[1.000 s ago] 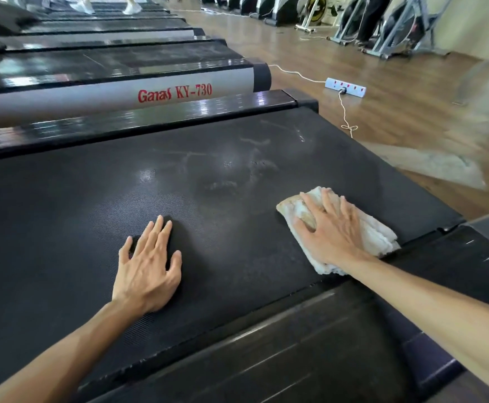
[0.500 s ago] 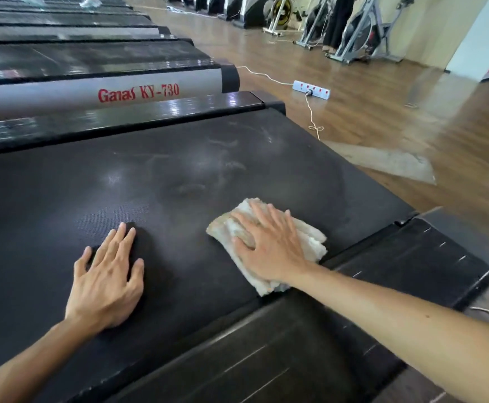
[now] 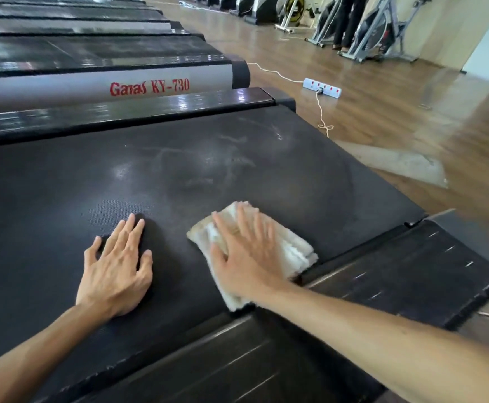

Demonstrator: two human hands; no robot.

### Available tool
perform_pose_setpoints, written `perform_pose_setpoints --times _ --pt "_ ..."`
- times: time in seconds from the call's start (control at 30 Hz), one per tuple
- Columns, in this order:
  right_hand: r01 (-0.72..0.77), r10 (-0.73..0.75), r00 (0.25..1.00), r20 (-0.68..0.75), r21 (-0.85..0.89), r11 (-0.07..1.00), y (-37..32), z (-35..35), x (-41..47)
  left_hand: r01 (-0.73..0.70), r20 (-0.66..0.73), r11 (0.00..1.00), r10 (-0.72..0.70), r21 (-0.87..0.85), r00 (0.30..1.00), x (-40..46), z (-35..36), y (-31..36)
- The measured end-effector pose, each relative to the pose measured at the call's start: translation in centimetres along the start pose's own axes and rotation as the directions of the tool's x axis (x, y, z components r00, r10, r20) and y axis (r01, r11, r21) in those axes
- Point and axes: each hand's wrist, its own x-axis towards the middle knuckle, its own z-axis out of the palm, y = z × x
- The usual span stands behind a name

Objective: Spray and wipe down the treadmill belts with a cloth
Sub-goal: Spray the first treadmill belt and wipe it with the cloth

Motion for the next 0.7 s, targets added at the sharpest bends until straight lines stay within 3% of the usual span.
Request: perform_pose_setpoints --times 0.1,0.2,0.3,0.43,0.57,0.63,0.7 --pt "0.172 -0.172 0.985 0.007 -0.004 0.985 -2.9 0.8 -1.1 -0.009 0.010 1.000 0.009 -0.002 1.000 0.0 0.1 -0.3" --pt "0.156 -0.155 0.986 0.053 -0.009 0.988 -0.5 -0.4 -0.5 -0.012 0.008 1.000 0.012 -0.003 1.000 0.2 0.3 -0.8" --pt "0.019 -0.019 0.999 0.045 -0.003 1.000 5.1 -2.4 1.3 -0.010 0.000 1.000 0.010 -0.004 1.000 0.3 0.6 -1.0" --pt "-0.196 0.186 0.979 -0.083 -0.145 0.970 14.3 -5.3 3.9 -0.002 0.001 1.000 0.002 -0.005 1.000 0.2 0.4 -0.7" --pt "-0.319 0.309 0.948 -0.082 -0.168 0.933 15.2 -4.4 4.7 0.003 0.000 1.000 -0.003 -0.007 1.000 0.0 0.1 -0.2" --pt "-0.271 0.259 0.961 -0.092 -0.158 0.950 12.8 -4.2 4.6 0.004 -0.008 1.000 -0.004 -0.014 1.000 0.0 0.2 -0.2" --pt "-0.133 0.129 0.991 -0.047 -0.112 0.985 9.3 -3.6 4.1 0.005 -0.012 1.000 -0.005 -0.017 1.000 0.0 0.2 -0.2"
